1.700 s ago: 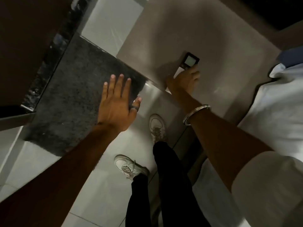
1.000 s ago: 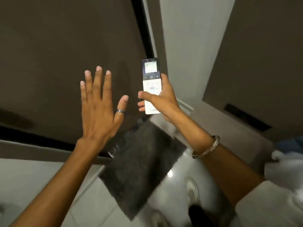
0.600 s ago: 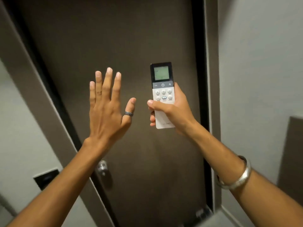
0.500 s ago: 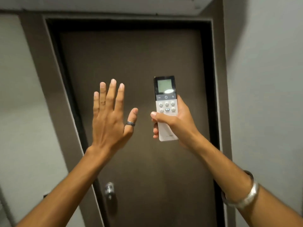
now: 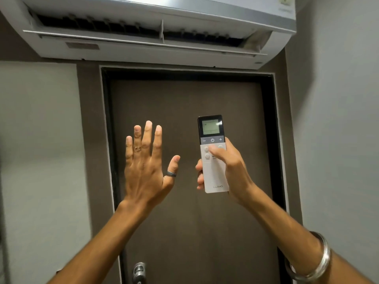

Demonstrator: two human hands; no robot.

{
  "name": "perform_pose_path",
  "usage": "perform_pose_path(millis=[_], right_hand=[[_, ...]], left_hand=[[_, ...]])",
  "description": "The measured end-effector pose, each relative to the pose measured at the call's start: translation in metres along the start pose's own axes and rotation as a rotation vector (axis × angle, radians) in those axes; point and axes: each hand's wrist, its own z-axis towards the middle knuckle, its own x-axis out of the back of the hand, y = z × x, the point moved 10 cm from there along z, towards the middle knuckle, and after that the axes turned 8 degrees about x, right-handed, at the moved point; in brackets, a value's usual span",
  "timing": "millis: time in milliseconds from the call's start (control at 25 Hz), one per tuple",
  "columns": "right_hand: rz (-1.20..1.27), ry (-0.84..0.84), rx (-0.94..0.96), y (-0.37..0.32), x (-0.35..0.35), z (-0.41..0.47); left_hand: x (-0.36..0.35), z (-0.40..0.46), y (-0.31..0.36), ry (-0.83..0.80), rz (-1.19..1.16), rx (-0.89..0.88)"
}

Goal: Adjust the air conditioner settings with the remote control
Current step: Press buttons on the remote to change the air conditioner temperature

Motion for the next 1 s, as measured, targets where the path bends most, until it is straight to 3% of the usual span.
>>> perform_pose_path(millis=[1000], right_hand=[[0.006,0.026,0.025,-0.002,0.009,0.005]], left_hand=[[-0.005,0.004,0.0,-0.012,-0.006,-0.007]])
